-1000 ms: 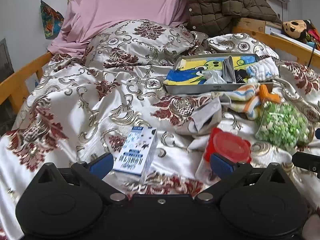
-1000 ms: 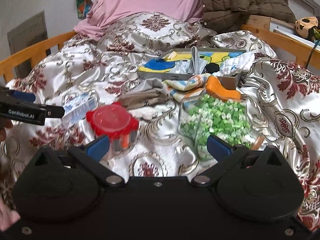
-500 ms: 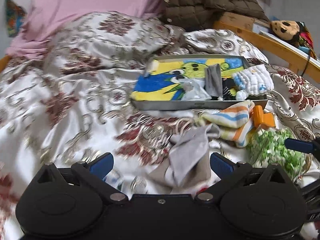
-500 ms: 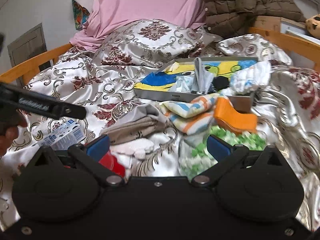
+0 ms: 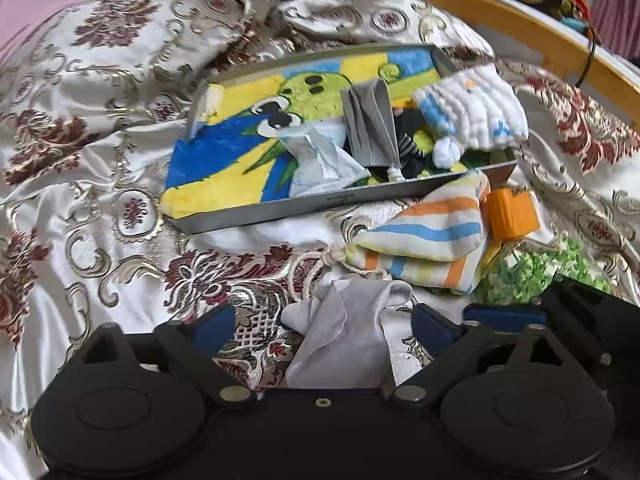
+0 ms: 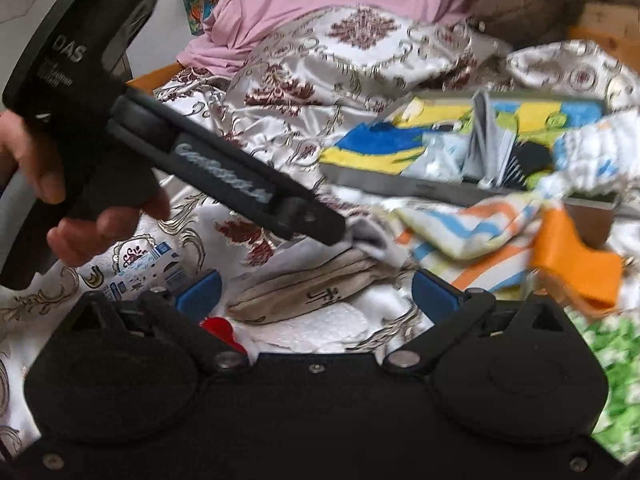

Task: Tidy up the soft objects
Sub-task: 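Grasp the grey sock with the left tool while the right tool grasps the beige drawstring pouch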

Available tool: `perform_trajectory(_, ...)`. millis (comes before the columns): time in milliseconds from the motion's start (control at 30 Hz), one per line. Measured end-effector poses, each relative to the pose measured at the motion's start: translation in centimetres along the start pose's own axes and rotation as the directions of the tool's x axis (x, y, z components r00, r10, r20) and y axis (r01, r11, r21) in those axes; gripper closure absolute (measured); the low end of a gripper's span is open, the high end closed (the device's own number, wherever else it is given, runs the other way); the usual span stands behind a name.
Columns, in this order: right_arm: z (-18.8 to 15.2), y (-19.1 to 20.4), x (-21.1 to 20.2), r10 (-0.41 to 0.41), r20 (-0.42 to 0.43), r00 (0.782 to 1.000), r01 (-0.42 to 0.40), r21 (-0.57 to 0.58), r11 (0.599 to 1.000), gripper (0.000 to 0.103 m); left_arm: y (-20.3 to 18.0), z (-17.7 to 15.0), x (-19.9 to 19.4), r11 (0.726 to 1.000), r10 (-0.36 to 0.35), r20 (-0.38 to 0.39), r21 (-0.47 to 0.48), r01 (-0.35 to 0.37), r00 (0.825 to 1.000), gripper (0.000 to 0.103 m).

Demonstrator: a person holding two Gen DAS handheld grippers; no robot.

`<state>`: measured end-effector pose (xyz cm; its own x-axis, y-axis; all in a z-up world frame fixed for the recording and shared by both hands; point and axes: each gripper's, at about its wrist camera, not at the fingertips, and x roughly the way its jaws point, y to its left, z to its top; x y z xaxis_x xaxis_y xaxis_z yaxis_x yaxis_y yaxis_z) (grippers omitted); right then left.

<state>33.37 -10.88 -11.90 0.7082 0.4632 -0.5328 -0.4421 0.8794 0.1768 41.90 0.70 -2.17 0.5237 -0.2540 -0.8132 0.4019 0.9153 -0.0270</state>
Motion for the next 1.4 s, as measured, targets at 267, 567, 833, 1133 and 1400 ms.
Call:
perform_trajectory(267, -0.3, 0.2, 0.6, -0.006, 0.013, 1.000, 0.006, -0.008, 1.000, 0.008, -0.5, 0.6, 1.8, 0.997, -0.062, -0.074, 0.035, 0.065, 0.995, 0.030)
perform_trajectory(567, -0.2, 0.2, 0.8, -0.008, 0.008, 1.000, 0.009, -0.024, 1.000, 0.015, 0.2, 0.6, 3.0, 0.992, -0.126, -0.120, -0.035, 0.123, 0.985, 0.076)
perform_trajectory(833, 0.0, 0.1, 1.5, 0.007, -0.005, 1.000, -0.007, 0.001, 1.000, 0.020, 0.8, 0.7, 2.6, 0.990, -0.137, -0.109, -0.058, 0.131, 0.985, 0.094)
perform_trajectory(1133, -0.1, 0.1, 2.1, 0.001, -0.018, 1.000, -0.001, 0.002, 1.000, 0.028, 2.4, 0.8, 2.2, 0.982, -0.134, -0.068, -0.144, 0.123, 0.989, 0.094)
perform_trajectory(1400, -0.3, 0.6, 2.3, -0.004, -0.029, 1.000, 0.003, -0.021, 1.000, 0.030, 2.9, 0.7, 1.2, 0.985, -0.111, -0.044, -0.137, 0.104, 0.993, 0.094)
